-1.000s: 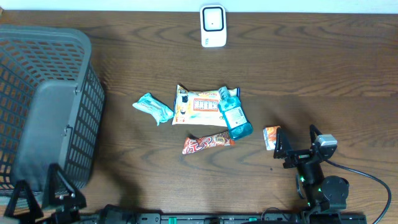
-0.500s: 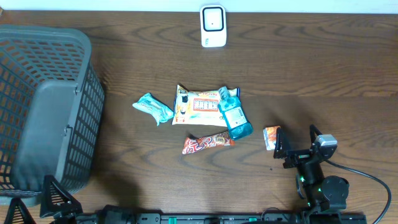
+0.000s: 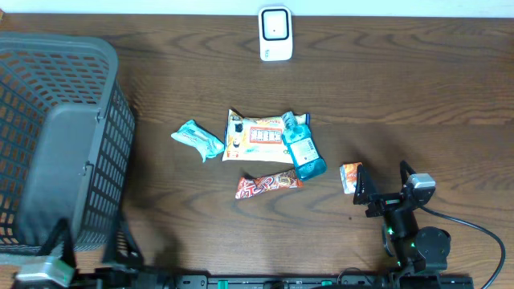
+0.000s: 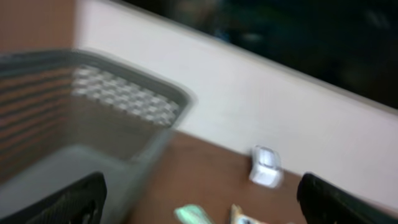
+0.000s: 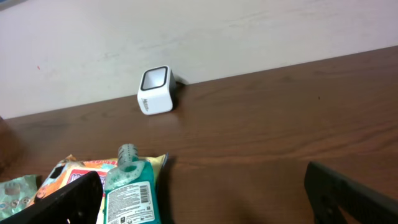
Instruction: Scan the item barcode
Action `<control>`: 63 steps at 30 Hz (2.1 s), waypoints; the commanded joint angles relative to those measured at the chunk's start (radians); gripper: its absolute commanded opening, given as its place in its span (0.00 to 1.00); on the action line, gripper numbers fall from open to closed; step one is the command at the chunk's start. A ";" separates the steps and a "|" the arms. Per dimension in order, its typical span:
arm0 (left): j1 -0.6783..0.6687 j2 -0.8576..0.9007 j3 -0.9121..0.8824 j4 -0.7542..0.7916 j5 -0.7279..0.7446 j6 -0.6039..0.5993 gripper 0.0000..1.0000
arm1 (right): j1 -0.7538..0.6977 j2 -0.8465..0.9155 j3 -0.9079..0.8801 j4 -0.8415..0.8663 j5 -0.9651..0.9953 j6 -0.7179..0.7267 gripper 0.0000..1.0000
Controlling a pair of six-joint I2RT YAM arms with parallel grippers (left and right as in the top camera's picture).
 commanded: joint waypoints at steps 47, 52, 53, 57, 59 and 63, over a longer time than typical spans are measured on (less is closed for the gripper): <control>0.004 0.000 -0.270 -0.296 0.305 0.041 0.98 | 0.011 -0.004 -0.002 -0.003 0.005 0.005 0.99; 0.004 0.000 -0.270 -0.296 0.304 0.041 0.98 | 0.011 -0.004 -0.002 -0.003 0.004 0.005 0.99; 0.004 0.000 -0.270 -0.296 0.304 0.041 0.98 | 0.011 -0.004 -0.002 -0.003 0.004 0.005 0.99; 0.004 0.000 -0.270 -0.296 0.304 0.041 0.98 | 0.011 -0.004 -0.002 -0.003 0.004 0.005 0.99; 0.004 0.000 -0.270 -0.296 0.304 0.041 0.98 | 0.011 -0.004 -0.002 -0.003 0.004 0.005 0.99; 0.004 0.000 -0.270 -0.296 0.305 0.041 0.98 | 0.011 -0.004 -0.002 -0.003 0.004 0.005 0.99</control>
